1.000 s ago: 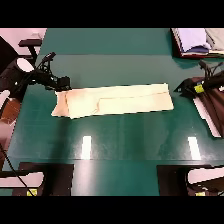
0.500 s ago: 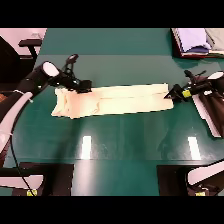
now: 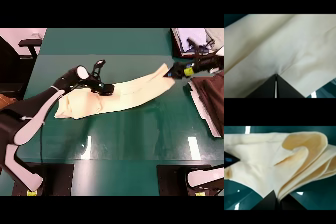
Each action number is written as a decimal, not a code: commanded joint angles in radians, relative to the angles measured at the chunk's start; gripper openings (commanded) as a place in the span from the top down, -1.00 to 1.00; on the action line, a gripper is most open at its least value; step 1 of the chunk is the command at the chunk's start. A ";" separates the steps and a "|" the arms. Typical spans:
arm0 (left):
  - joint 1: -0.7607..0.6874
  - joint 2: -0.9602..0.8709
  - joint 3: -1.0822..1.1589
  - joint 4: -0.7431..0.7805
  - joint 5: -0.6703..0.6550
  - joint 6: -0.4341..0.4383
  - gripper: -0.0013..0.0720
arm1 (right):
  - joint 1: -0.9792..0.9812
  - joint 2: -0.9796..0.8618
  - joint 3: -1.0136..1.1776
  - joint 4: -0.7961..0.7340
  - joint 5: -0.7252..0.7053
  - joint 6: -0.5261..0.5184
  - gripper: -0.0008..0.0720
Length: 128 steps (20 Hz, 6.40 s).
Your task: Fold the shirts.
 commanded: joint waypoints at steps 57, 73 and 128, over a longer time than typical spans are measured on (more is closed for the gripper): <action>0.358 0.488 0.213 0.192 -0.275 0.042 0.90 | 0.559 -0.402 0.109 0.246 -0.310 0.065 0.94; 0.112 0.488 0.213 0.177 -0.251 0.050 0.89 | -0.277 0.058 0.188 -0.224 -0.095 0.236 0.95; 0.090 0.488 0.213 0.170 -0.191 0.069 0.89 | 0.030 0.518 -0.268 -0.198 -0.289 0.127 0.63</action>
